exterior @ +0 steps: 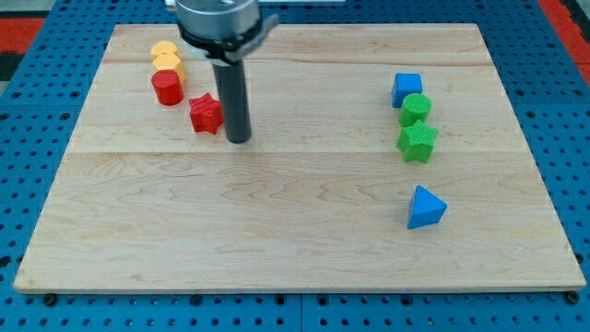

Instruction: Slide the red circle slightly right

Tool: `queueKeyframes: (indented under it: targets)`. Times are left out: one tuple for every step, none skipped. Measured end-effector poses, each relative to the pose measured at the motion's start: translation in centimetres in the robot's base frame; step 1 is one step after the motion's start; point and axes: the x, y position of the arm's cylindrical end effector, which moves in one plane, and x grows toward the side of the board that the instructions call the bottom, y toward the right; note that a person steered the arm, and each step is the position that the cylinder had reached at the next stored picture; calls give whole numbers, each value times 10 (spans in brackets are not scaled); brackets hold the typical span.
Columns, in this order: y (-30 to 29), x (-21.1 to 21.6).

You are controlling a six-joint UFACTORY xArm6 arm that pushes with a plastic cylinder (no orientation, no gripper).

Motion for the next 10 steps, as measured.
queueKeyframes:
  targets:
    - [-38,-16]
    - [-73,-24]
    - [-109,-28]
    - [-138,-28]
    - [-189,-35]
    - [-214,-68]
    - [-185,-77]
    - [-171,-89]
    - [-159,-91]
    - [-149,-91]
